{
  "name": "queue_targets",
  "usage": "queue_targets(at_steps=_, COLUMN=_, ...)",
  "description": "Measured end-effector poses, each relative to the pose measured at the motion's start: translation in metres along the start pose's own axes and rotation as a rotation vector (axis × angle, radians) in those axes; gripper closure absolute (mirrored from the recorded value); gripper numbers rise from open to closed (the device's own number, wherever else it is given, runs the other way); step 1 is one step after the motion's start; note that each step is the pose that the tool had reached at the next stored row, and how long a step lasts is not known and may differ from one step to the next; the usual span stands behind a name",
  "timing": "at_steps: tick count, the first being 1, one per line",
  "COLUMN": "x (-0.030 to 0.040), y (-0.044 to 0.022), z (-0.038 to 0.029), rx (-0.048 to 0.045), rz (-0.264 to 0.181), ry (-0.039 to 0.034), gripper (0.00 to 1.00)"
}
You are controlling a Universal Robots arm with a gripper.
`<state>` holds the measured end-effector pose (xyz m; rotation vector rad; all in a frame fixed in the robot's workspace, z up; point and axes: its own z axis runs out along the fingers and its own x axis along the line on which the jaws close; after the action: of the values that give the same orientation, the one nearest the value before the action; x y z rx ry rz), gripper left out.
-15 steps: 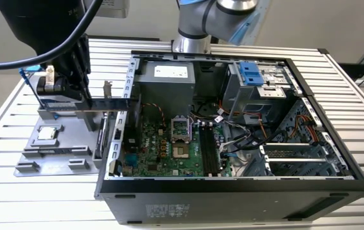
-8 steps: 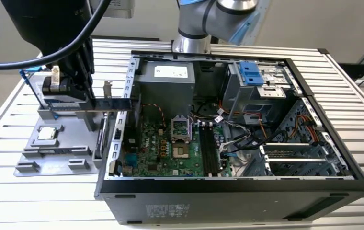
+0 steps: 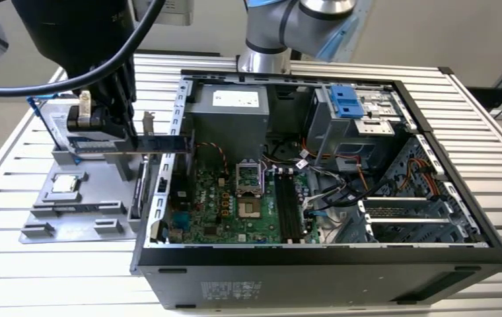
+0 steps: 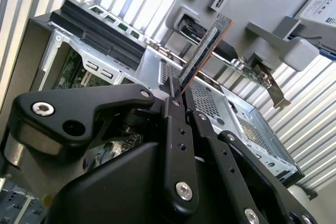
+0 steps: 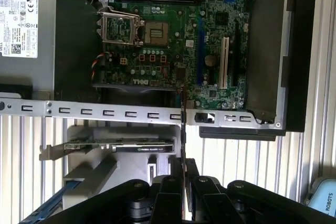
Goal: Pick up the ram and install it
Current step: 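Pick up the ram and move it above insertion slot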
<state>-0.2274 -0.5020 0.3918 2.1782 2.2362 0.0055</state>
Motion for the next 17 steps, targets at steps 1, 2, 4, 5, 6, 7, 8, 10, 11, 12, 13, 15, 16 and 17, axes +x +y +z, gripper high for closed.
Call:
queue_targets(at_steps=1, x=0.0, y=0.0008, z=0.0, rx=-0.0001, rz=0.0, ry=0.0001, gripper=1.0)
queue_targets(at_steps=2, x=-0.0001, y=0.0016, z=0.0001, rx=-0.0001, rz=0.0, ry=0.0001, gripper=1.0)
queue_targets(at_steps=4, x=-0.0001, y=0.0032, z=0.0001, rx=0.0, rz=0.0, ry=0.0, gripper=1.0)
queue_targets(at_steps=5, x=-0.0001, y=0.0041, z=0.0001, rx=-0.0001, rz=0.0, ry=0.0001, gripper=1.0)
queue_targets(at_steps=6, x=-0.0001, y=0.0049, z=0.0001, rx=-0.0001, rz=0.0, ry=0.0001, gripper=1.0)
queue_targets(at_steps=7, x=-0.0002, y=0.0057, z=0.0001, rx=-0.0001, rz=0.0, ry=0.0, gripper=1.0)
queue_targets(at_steps=8, x=-0.0002, y=0.0065, z=0.0001, rx=0.0, rz=0.0, ry=0.0, gripper=1.0)
queue_targets(at_steps=10, x=-0.0002, y=0.0081, z=0.0002, rx=-0.0001, rz=0.0, ry=0.0001, gripper=1.0)
queue_targets(at_steps=11, x=-0.0003, y=0.0089, z=0.0002, rx=-0.0001, rz=0.0, ry=0.0001, gripper=1.0)
queue_targets(at_steps=12, x=-0.0003, y=0.0097, z=0.0002, rx=0.0, rz=0.0, ry=0.0, gripper=1.0)
queue_targets(at_steps=13, x=-0.0003, y=0.0105, z=0.0002, rx=0.0, rz=0.0, ry=0.0, gripper=1.0)
queue_targets(at_steps=15, x=-0.0003, y=0.0122, z=0.0002, rx=0.0, rz=0.0, ry=0.0, gripper=1.0)
queue_targets(at_steps=16, x=-0.0003, y=0.013, z=0.0002, rx=0.0, rz=0.0, ry=0.0, gripper=1.0)
queue_targets(at_steps=17, x=-0.0004, y=0.0138, z=0.0003, rx=0.0, rz=0.0, ry=0.0, gripper=1.0)
